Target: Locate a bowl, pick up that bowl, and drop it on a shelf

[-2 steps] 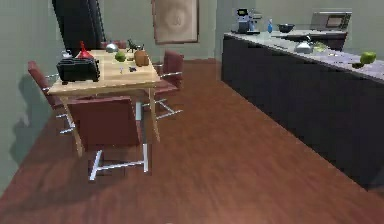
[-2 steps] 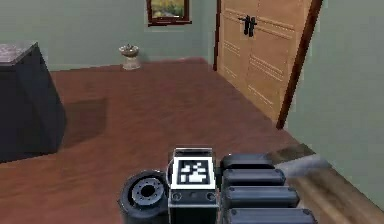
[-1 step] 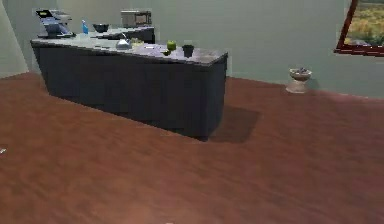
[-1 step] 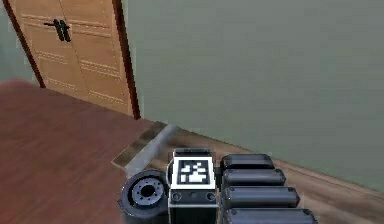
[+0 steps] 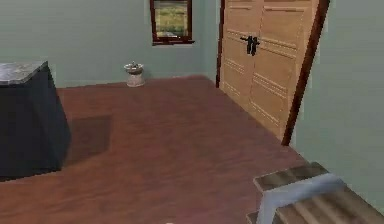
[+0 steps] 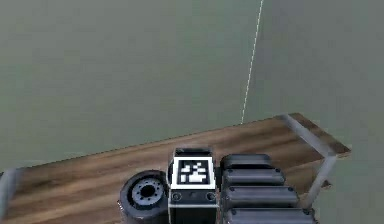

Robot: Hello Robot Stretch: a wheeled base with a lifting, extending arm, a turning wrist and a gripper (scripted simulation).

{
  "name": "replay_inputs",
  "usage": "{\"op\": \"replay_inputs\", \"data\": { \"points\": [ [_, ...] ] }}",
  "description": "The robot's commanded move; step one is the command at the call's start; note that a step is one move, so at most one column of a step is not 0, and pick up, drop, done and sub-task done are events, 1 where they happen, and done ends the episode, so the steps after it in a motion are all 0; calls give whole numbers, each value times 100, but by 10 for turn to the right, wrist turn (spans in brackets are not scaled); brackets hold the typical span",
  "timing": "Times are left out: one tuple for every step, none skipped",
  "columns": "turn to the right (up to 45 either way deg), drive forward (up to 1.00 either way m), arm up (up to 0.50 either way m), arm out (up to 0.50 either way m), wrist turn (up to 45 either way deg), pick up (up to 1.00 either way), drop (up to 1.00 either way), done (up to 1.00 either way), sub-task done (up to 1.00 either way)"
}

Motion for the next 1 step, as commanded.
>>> {"op": "replay_inputs", "data": {
  "points": [
    [450, 0, 0, 0, 0, 0, 0, 0, 0]
  ]
}}
